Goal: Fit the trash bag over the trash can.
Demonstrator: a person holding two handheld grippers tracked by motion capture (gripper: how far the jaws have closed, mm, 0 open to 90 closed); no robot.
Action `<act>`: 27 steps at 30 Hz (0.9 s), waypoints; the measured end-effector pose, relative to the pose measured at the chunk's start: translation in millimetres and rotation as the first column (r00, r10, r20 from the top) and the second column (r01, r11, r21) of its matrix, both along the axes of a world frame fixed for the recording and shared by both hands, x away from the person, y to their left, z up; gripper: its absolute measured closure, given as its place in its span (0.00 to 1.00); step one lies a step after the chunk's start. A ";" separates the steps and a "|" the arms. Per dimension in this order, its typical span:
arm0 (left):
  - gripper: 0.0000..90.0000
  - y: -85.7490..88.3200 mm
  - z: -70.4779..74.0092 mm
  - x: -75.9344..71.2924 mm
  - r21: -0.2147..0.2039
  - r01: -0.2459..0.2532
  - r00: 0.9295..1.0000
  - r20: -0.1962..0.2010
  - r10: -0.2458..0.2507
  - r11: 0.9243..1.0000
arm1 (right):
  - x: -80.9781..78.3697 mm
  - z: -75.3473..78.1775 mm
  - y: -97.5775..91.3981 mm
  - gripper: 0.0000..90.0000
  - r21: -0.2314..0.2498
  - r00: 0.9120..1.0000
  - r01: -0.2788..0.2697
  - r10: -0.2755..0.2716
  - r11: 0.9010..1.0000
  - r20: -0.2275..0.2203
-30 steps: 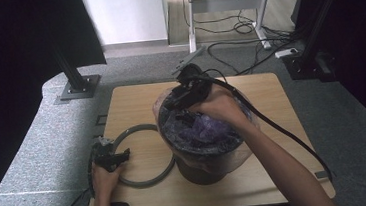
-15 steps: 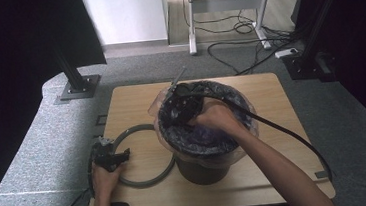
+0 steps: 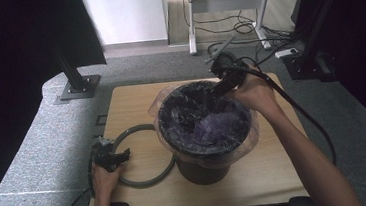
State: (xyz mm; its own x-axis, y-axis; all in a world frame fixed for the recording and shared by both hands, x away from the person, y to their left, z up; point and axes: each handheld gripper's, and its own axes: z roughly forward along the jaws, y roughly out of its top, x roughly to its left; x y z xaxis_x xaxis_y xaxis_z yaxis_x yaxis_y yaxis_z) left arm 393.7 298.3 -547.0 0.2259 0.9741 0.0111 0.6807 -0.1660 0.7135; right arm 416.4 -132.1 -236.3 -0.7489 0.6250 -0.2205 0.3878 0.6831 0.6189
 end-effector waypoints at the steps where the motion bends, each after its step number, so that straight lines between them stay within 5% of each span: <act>1: 0.13 0.0 0.0 0.0 0.000 0.000 1.000 0.000 0.000 1.000 | 2.5 -2.6 -7.7 0.45 0.018 1.000 0.018 -0.018 1.000 -0.018; 5: 0.13 0.0 0.0 0.0 0.000 0.000 1.000 0.000 0.000 1.000 | 14.2 -22.6 -34.1 0.53 -0.003 0.991 0.116 -0.116 0.993 -0.067; 7: 0.13 -0.1 0.0 0.0 0.000 -0.001 1.000 0.000 0.001 1.000 | 21.7 -34.9 -45.7 0.58 0.029 0.985 0.122 -0.117 0.992 -0.128; 10: 0.13 -0.1 0.0 0.0 0.000 -0.001 1.000 0.000 0.001 1.000 | 29.5 -53.4 -52.7 0.63 0.007 0.973 0.144 -0.140 0.990 -0.182; 13: 0.13 -0.1 0.0 -0.1 0.001 -0.001 1.000 0.000 0.001 1.000 | 34.8 -63.1 -56.1 0.64 0.057 0.964 0.138 -0.121 0.989 -0.238; 16: 0.13 -0.1 0.0 -0.1 0.000 -0.001 1.000 0.000 0.001 1.000 | 36.6 -62.2 -57.6 0.44 0.047 0.967 0.149 -0.136 0.988 -0.213; 19: 0.13 -0.1 0.0 -0.1 0.000 -0.001 1.000 0.000 0.001 1.000 | 31.1 -45.3 -63.8 0.38 0.117 0.976 0.156 -0.135 0.981 -0.169; 23: 0.13 -0.2 0.0 -0.2 0.001 -0.001 1.000 0.000 0.001 1.000 | 10.0 -21.7 -70.8 0.38 0.132 0.984 0.147 -0.132 0.980 -0.120; 27: 0.13 -0.5 0.0 -0.3 0.001 -0.004 1.000 0.000 0.004 1.000 | -12.8 -21.3 -77.7 0.52 0.125 0.986 0.123 -0.107 0.985 -0.130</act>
